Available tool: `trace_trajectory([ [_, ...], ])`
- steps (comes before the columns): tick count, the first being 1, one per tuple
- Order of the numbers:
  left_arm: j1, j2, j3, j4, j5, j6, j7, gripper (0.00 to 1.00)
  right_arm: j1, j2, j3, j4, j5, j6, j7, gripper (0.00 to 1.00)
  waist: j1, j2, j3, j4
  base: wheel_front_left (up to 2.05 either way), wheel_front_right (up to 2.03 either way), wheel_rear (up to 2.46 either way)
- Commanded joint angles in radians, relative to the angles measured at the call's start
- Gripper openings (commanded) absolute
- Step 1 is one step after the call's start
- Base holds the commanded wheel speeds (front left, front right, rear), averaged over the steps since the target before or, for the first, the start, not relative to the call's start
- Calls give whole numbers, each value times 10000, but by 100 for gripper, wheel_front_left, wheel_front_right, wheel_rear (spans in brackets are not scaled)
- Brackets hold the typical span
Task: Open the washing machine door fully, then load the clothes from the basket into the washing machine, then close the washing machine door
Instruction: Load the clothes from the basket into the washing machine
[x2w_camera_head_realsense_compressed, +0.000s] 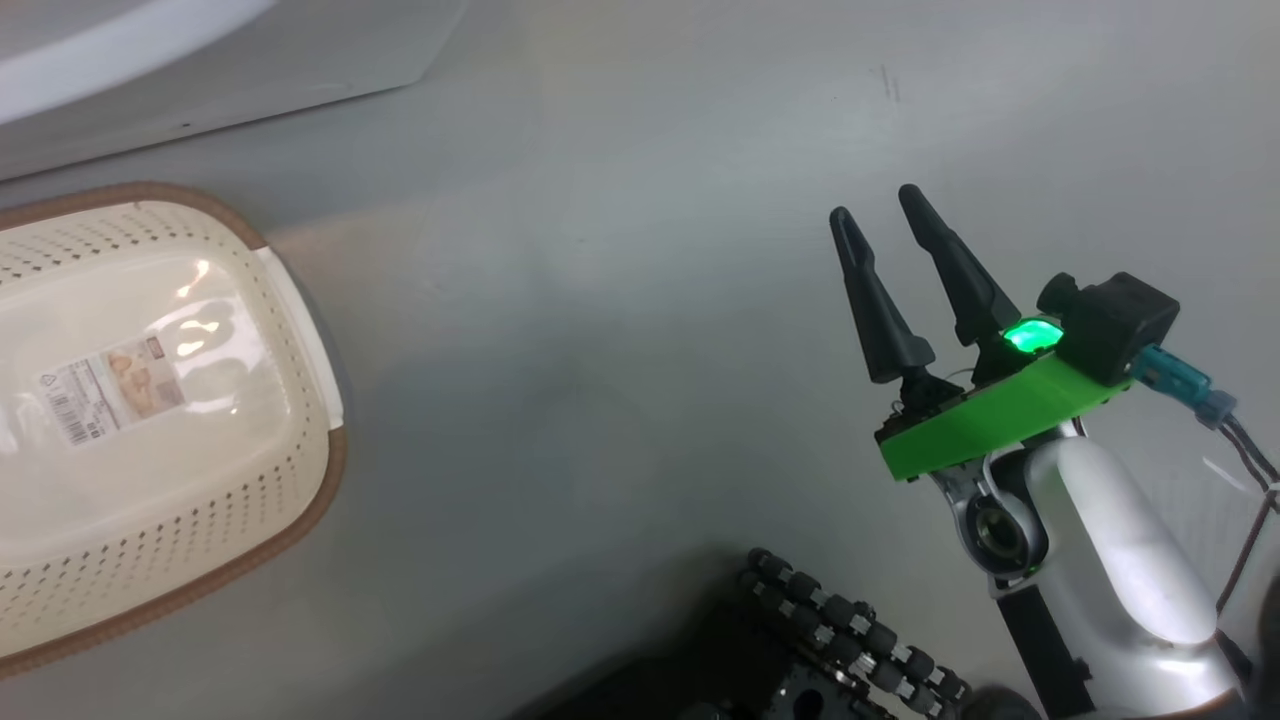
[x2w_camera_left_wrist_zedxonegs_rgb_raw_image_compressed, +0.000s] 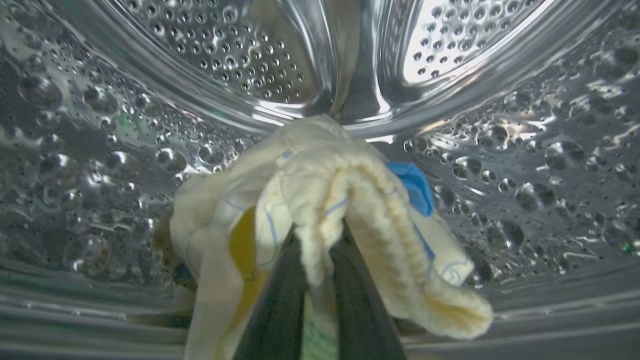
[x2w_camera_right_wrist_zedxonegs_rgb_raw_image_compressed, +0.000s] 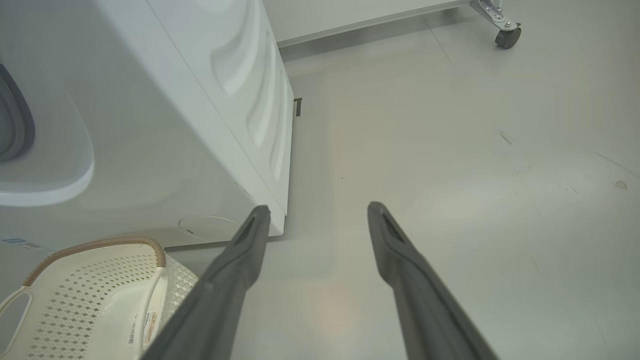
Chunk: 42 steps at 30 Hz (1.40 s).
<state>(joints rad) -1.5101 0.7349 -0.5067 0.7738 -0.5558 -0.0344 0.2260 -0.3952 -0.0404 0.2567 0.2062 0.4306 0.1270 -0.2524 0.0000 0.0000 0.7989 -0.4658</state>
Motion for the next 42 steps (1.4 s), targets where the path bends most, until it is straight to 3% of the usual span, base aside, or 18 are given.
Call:
trace_trajectory([
  [1,-458,583,223,-256,162,21,-148,0,170,-98,156,-251,102,37,-93,100,0,0,167,-211,0,0,0],
  [13,-1716,800,207,420,911,244,-2194,0,223,-98,441,-414,373,37,-93,100,0,0,614,-780,0,0,0],
  [14,-1758,761,204,568,897,263,-2176,19,238,-98,440,-417,384,37,-93,100,0,0,620,-779,0,0,0],
  [17,-1869,608,171,922,850,287,-2099,100,266,-98,414,-406,385,37,-93,100,0,0,622,-736,0,0,0],
  [30,-1664,-170,188,1361,426,408,-2340,100,124,-98,84,-411,130,37,-93,100,0,0,453,-109,0,0,0],
  [42,77,-685,339,867,-140,811,-3179,100,121,-98,-450,-329,-490,37,-93,100,0,0,-215,683,0,0,0],
])
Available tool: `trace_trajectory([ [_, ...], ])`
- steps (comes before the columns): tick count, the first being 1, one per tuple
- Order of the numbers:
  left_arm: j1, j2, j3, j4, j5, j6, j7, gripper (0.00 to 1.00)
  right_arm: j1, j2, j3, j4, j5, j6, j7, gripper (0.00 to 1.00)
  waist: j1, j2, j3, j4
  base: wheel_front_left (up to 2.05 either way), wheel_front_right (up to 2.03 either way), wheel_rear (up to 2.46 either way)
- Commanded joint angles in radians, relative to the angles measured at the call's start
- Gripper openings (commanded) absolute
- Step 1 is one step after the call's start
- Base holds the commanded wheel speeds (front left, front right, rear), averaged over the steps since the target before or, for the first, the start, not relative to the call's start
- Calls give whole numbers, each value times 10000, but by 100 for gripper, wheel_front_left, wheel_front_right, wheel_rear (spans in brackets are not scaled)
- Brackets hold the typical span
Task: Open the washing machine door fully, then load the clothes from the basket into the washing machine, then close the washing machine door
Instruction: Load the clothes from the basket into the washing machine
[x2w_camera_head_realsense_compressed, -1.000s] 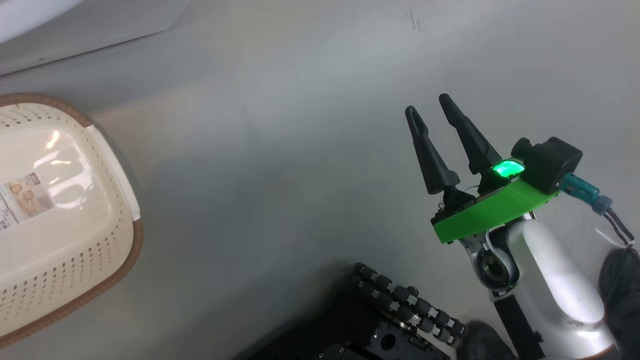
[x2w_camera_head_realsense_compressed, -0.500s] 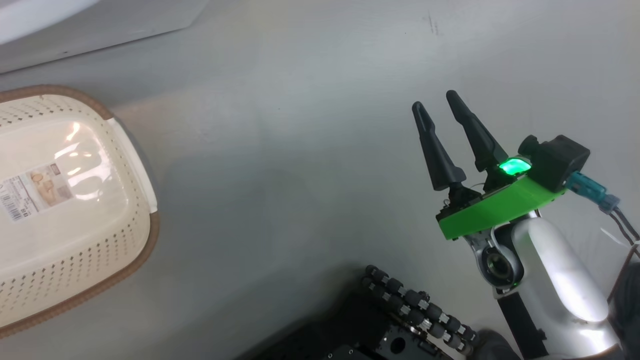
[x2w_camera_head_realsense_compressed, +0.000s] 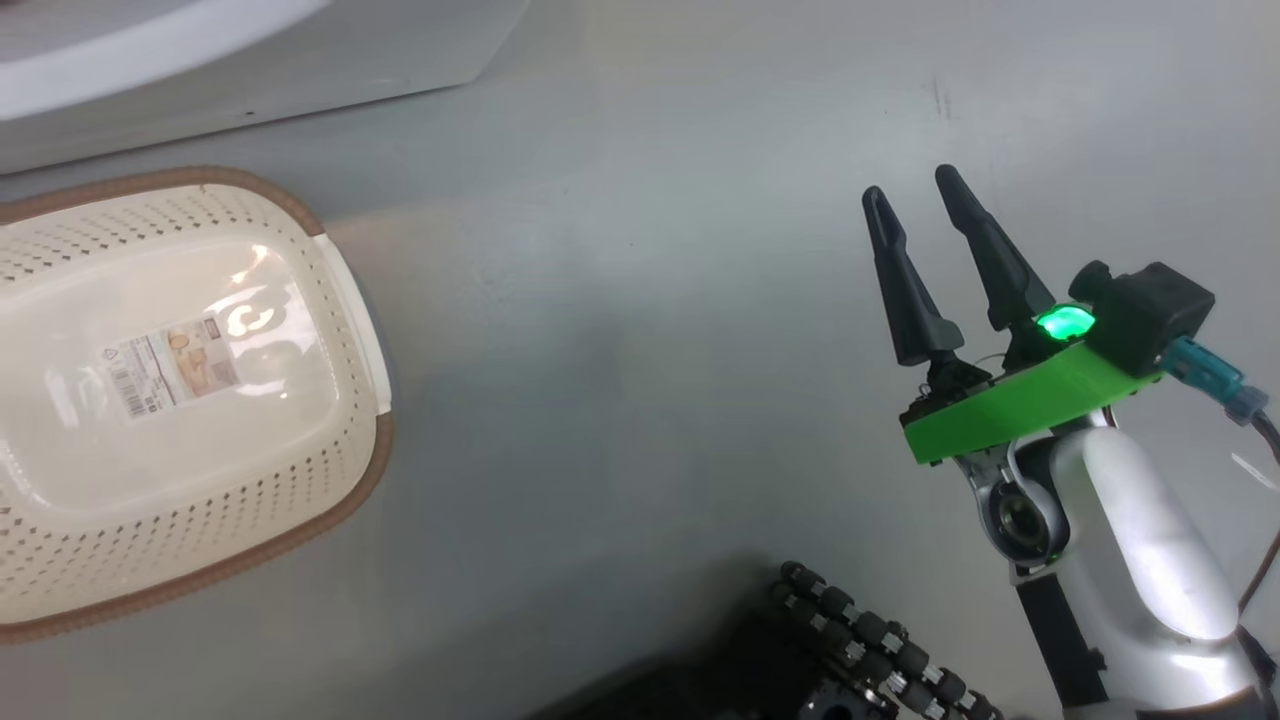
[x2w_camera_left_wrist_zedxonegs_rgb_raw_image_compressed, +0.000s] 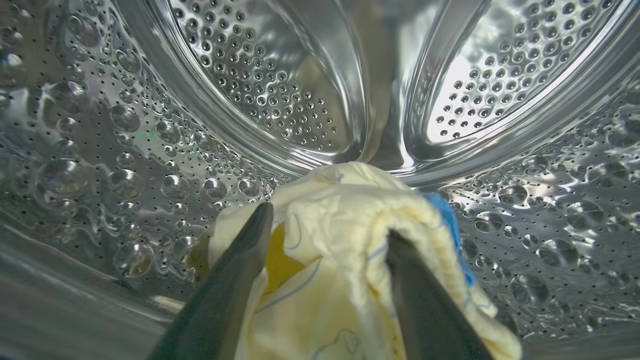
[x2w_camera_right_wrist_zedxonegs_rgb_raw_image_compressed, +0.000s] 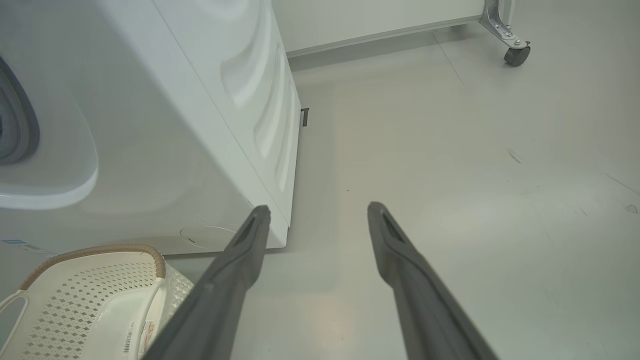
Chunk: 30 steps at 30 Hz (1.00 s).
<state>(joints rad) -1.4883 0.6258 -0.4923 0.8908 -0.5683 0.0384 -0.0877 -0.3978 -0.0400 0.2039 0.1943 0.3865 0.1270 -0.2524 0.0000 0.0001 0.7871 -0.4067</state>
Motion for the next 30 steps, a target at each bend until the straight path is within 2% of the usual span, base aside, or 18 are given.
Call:
trace_trajectory([
  [1,-43,452,130,-349,59,158,-37,100,141,-102,56,-208,-89,37,-93,100,0,-1,-131,119,0,0,0],
  [11,887,551,121,-1150,-154,500,78,100,210,-102,-115,-147,-279,37,-93,100,0,-1,-506,300,0,0,0],
  [21,1118,1025,-255,-1835,-115,609,1679,100,202,-102,-88,-177,-218,37,-93,100,0,-1,-519,231,0,0,0],
  [30,1428,1221,-235,-2439,-522,619,2629,100,211,-102,-101,-167,-183,37,-93,100,0,-1,-574,225,0,0,0],
])
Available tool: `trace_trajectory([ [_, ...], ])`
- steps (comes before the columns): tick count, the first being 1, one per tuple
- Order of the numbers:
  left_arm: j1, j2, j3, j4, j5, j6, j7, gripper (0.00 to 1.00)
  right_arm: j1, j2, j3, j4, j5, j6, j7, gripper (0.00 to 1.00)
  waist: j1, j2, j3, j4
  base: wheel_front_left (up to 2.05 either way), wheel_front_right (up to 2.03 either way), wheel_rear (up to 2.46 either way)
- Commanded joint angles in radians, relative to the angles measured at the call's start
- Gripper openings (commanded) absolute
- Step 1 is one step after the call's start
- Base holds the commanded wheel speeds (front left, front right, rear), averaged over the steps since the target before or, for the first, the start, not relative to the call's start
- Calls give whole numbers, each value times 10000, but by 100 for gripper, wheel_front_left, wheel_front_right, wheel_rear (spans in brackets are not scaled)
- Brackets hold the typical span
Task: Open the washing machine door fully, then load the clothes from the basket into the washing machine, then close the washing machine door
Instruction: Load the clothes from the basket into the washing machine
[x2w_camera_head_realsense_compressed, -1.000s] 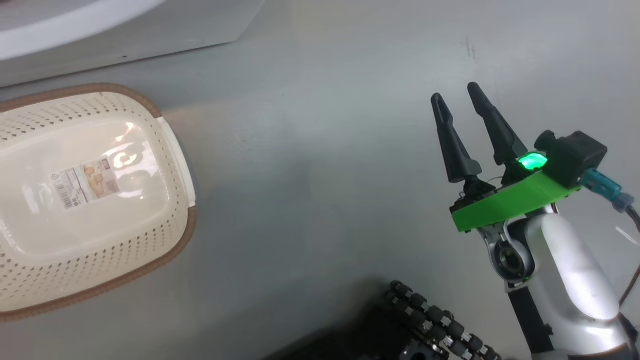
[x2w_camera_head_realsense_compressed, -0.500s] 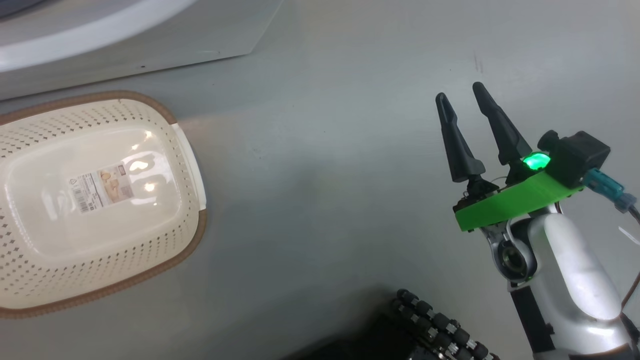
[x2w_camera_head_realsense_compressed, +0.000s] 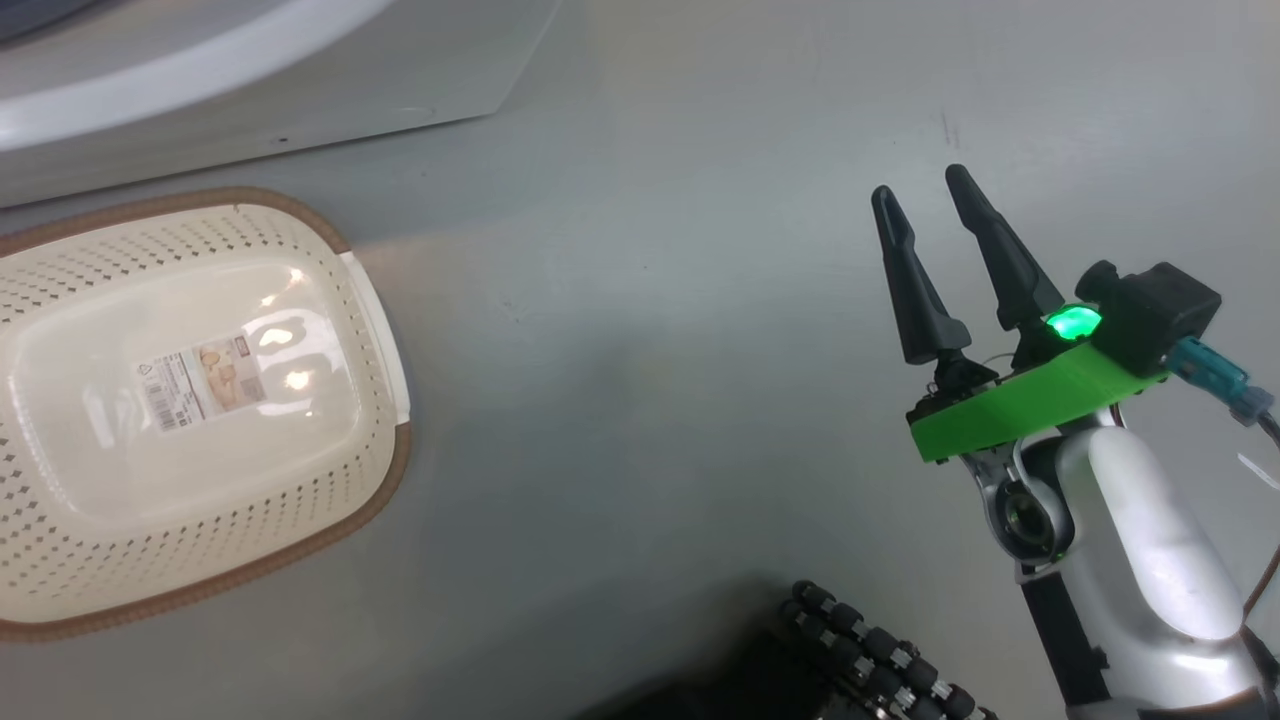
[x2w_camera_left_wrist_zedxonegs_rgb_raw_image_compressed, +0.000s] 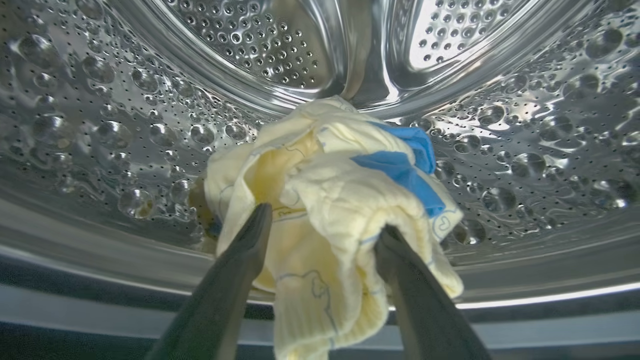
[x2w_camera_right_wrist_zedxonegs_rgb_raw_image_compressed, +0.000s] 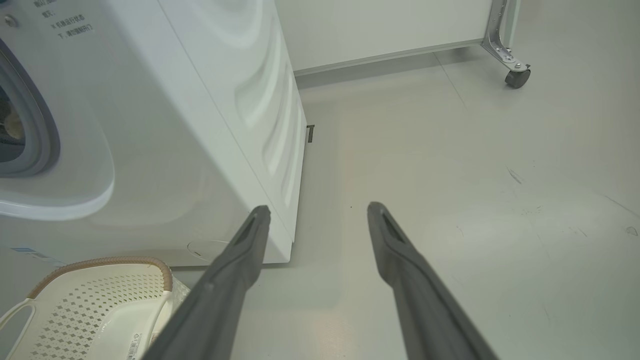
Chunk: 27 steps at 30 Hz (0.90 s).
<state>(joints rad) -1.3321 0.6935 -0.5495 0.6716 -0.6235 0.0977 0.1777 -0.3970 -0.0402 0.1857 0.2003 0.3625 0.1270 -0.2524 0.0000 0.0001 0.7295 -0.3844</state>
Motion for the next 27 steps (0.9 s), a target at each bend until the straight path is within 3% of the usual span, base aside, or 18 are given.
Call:
trace_trajectory([
  [1,-105,556,371,-353,-51,17,42,100,205,-100,75,-229,53,37,-93,100,0,-1,-4,8,0,0,0],
  [14,457,768,413,-1302,-713,19,1132,100,266,-100,-40,-210,-61,37,-93,100,0,-1,-176,195,0,0,0],
  [27,2196,563,668,-2382,-1092,614,-137,100,459,-100,-532,-111,-558,37,-93,100,0,-1,-916,837,0,0,0],
])
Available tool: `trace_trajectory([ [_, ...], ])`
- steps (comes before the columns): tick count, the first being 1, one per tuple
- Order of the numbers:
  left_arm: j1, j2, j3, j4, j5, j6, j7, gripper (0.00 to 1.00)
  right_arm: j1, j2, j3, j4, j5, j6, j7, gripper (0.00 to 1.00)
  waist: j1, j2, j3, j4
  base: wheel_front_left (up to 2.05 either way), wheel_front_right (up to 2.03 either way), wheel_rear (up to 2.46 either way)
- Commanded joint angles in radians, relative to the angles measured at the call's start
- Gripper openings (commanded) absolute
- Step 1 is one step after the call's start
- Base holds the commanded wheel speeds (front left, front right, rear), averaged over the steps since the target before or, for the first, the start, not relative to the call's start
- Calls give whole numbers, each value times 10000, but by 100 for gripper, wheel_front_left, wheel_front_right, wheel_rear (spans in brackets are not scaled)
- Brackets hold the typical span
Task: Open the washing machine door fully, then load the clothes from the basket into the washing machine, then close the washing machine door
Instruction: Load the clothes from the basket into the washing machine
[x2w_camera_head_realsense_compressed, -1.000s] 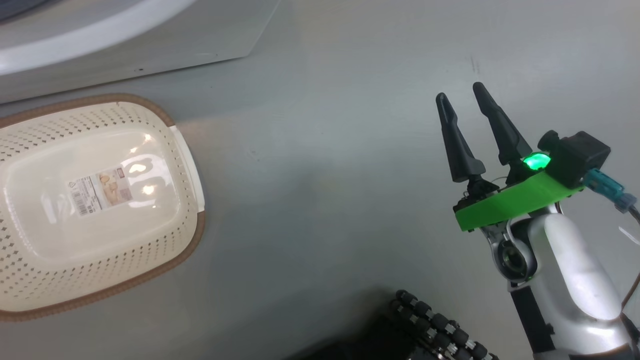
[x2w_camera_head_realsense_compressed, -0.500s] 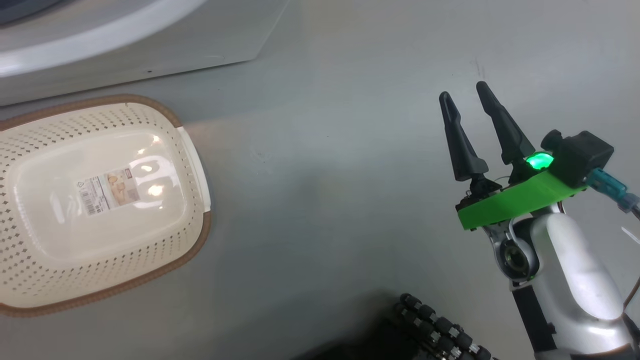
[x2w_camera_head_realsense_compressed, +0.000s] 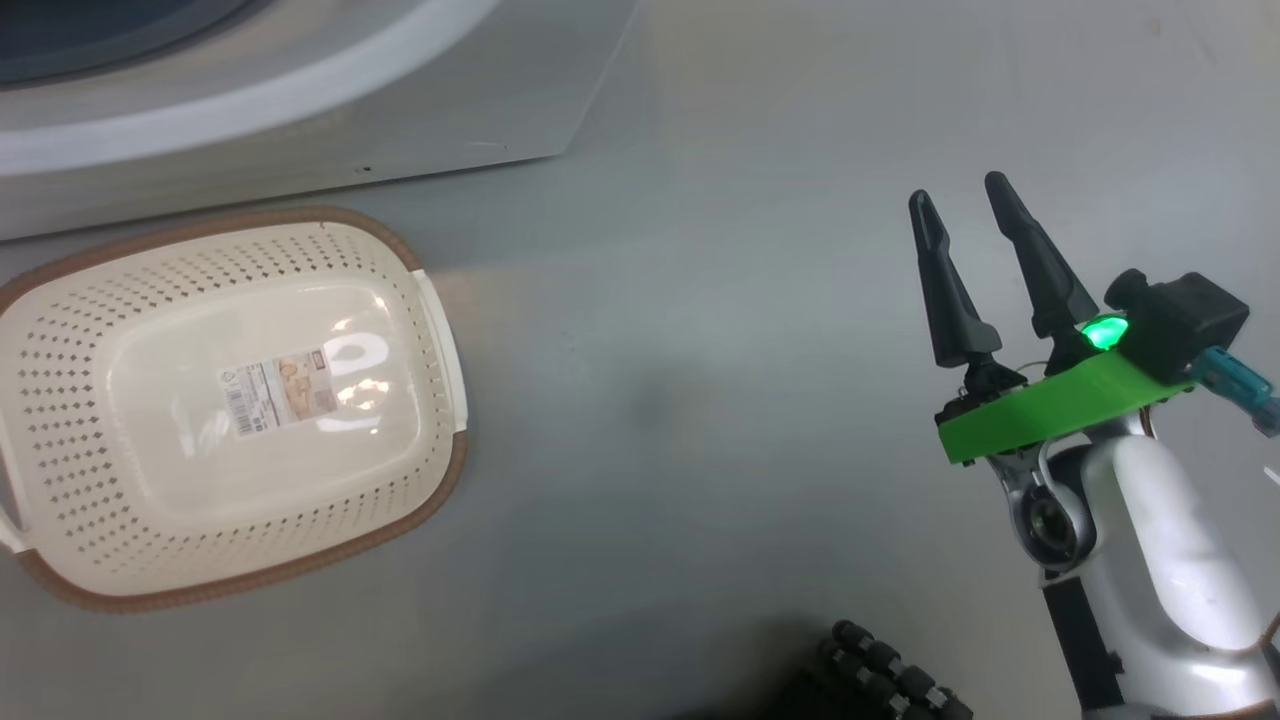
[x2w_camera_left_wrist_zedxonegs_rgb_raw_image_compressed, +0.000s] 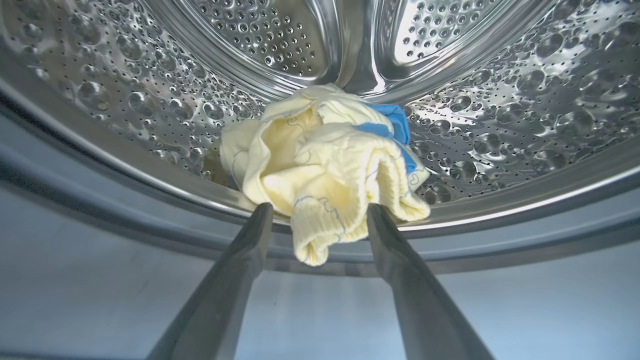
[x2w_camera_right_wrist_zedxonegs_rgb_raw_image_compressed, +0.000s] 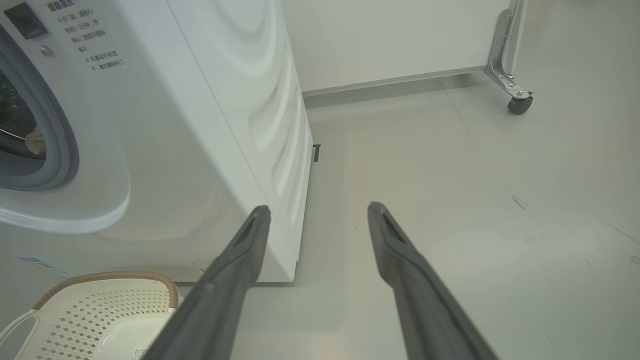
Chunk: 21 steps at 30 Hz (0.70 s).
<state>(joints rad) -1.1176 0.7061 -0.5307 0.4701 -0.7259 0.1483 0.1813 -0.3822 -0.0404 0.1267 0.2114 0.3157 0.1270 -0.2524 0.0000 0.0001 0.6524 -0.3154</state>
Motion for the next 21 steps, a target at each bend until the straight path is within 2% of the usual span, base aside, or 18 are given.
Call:
trace_trajectory([
  [1,277,378,543,-501,-119,206,-394,100,333,-98,8,-215,-142,37,-93,100,0,-1,-222,215,0,0,0],
  [13,3756,-319,737,-2962,-175,1770,-2718,100,708,-98,-628,-139,-800,37,-93,100,0,-1,-1234,1071,0,0,0],
  [14,3756,-319,737,-2962,-175,1770,-2718,100,708,-98,-628,-139,-800,37,-93,100,0,-1,-1234,1071,0,0,0],
  [21,5467,-606,551,-4124,6,2600,-3453,100,985,-98,-924,-36,-1192,37,-93,100,0,-1,-1848,1512,0,0,0],
])
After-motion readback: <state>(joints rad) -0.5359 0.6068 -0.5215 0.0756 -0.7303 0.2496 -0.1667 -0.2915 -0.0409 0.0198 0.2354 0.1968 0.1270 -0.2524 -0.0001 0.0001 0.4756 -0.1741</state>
